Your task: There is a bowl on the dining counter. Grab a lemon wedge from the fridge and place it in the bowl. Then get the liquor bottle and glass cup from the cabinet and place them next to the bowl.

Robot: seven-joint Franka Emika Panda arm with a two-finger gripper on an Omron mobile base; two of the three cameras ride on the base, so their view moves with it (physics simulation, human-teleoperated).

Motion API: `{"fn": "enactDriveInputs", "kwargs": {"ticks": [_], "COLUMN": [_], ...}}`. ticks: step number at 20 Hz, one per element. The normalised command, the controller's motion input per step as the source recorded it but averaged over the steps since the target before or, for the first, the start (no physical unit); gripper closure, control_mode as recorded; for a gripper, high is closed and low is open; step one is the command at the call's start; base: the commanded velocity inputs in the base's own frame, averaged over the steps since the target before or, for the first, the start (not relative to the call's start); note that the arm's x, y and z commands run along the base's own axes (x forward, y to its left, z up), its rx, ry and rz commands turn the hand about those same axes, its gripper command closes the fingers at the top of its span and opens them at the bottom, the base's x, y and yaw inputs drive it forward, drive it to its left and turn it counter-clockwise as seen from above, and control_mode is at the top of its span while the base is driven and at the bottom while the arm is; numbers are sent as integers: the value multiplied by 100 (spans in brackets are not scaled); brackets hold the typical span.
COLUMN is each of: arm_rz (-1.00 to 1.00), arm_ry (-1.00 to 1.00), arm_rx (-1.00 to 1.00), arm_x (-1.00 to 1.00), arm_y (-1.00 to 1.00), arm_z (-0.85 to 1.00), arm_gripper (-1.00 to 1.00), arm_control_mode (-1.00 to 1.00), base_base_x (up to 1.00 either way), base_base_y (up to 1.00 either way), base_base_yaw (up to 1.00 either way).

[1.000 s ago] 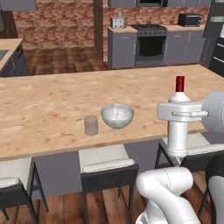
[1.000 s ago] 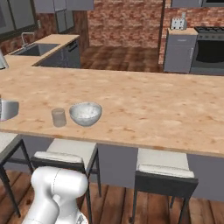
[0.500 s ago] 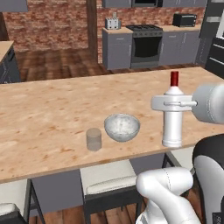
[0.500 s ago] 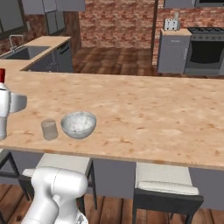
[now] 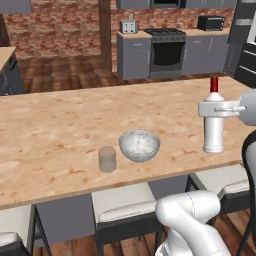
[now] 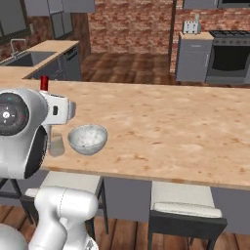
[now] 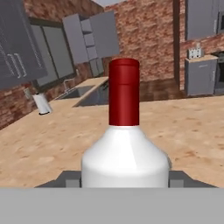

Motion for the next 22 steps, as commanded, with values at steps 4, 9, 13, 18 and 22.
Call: {"fn": "enactDriveInputs", "kwargs": {"ticks": [4,9,13,18,22], "arm_rz": [27,29,32,26,12], "arm_ry": [-11,-13,-17,-9,-3], "arm_rx": [0,0,0,0,-1], "arm_x": [77,72,57,58,52], "arm_y": [-74,-61,-22,-2,3], "arm_z": [-20,-18,-29,-63,-74], "arm_gripper": [100,100,100,100,100], "arm_control_mode": [-100,-100,-100,-100,-100], "base_base_x": [0,0,0,0,0], "base_base_y": [0,0,0,0,0], "base_base_yaw": [0,0,0,0,0]}}
